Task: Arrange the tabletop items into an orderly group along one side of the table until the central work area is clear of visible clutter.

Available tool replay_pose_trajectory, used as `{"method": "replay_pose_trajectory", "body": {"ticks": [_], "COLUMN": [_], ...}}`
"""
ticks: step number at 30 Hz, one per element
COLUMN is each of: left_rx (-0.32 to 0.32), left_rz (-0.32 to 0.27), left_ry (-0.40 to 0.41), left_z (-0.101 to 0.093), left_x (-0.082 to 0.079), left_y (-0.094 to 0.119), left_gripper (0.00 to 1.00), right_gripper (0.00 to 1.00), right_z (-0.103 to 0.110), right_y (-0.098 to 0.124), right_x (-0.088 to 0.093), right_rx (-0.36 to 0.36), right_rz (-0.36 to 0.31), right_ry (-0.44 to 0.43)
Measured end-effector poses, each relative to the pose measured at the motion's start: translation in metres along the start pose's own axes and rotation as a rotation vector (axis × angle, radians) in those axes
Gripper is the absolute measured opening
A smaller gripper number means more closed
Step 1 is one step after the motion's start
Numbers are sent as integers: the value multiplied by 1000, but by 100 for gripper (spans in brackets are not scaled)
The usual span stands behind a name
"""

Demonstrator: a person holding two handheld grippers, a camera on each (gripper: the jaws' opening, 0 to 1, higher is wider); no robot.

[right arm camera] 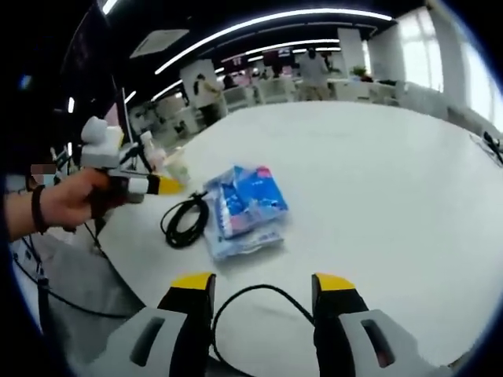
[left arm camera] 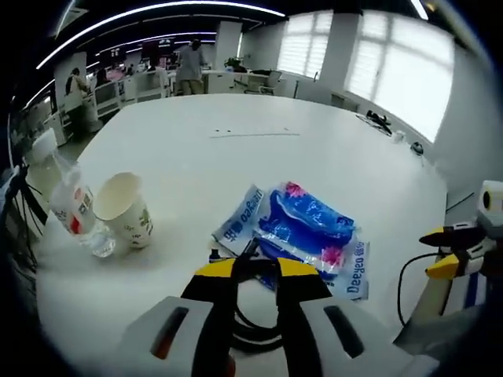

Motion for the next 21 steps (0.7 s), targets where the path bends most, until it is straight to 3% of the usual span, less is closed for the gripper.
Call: {"method": "replay_pose_trajectory", "body": {"ticks": [4, 9, 13, 16, 21], "left_rx": [18, 29, 31, 34, 38], "left_rz": [5, 9, 6, -3, -8], "left_ry": [-5, 12, 29, 65, 97], "left_z": [-5, 6, 4, 13, 16], "left_x": [-1, -8, -15, -23, -31], "left_y": [-8, -29, -36, -49, -64], "left_gripper": [15, 15, 16, 16, 16], "right_gripper": [49, 46, 42, 42, 41], "right_z": [9, 15, 18, 18, 26], "right_y": [-14, -33, -45, -57, -71], "right_x": [-11, -20, -24, -32, -41], "right_rx": [-29, -55, -73, -80, -89], "right_rz": [-11, -9, -8, -34, -15], "right_ry": [-18, -66, -190, -278, -273]}}
Point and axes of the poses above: the point that each gripper's makers call its tool centre point, and the gripper's own axes: y roughly backward along the fingers, z roughly to its left, x roughly out of its underside, the point moved 5 cm from there along y, roughly backward along the fingers, and after that the axes turned 8 degrees about y, right-handed, at the moved point
